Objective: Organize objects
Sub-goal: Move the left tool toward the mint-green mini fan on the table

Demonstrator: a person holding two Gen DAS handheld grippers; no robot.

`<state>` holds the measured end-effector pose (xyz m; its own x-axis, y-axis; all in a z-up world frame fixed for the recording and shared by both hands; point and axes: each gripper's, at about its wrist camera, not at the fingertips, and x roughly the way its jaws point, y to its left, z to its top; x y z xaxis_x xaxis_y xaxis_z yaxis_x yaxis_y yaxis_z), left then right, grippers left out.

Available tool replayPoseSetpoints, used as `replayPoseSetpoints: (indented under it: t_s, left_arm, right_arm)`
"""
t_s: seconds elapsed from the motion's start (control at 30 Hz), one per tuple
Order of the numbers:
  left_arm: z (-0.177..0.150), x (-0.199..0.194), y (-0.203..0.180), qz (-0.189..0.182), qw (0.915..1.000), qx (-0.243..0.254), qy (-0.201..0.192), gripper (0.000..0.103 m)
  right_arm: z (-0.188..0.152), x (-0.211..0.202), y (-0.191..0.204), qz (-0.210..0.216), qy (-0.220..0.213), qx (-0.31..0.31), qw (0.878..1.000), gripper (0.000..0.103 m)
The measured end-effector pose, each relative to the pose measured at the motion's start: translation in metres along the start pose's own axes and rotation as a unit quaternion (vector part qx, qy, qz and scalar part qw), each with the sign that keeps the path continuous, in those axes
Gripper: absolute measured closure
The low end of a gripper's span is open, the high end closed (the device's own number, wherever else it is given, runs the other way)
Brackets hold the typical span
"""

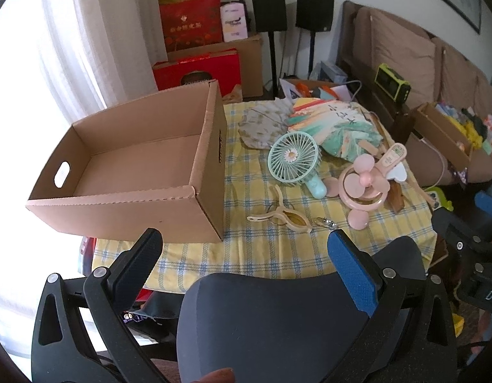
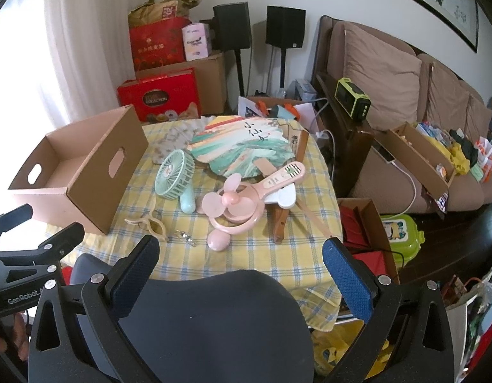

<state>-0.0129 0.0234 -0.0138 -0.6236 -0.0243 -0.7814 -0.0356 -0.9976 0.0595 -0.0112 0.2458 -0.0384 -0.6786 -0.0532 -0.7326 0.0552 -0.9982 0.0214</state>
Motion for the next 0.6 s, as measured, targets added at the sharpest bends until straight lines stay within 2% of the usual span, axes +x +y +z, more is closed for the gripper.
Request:
replayPoseSetpoints:
  t_s: [0.23,0.4,0.5,0.6]
  left_arm:
    - [0.003,0.009,-0.003,-0.008,0.9999,0.005,0.004,0.000]
    - [0.004,0.012,-0.008,-0.075,0.9970,0.013,-0.008,0.000]
    - [0.006,0.016,-0.008,-0.078,0.9969,0.010,-0.006,0.000]
    - [0.005,0.024,-0.006,-0.087,0.9962,0.000,0.003,0.000]
  right_arm:
    - [0.003,0.007,-0.008,0.004,0.001,0.000,1.000,0.000]
    - [0.013,0.022,-0.029,0.048,0.016,0.027,0.998,0.000]
    - [0.019,0.037,-0.052,0.051,0.043,0.066,0.996,0.000]
    - [0.022,0.040,-0.066,0.035,0.035,0.079,0.996,0.000]
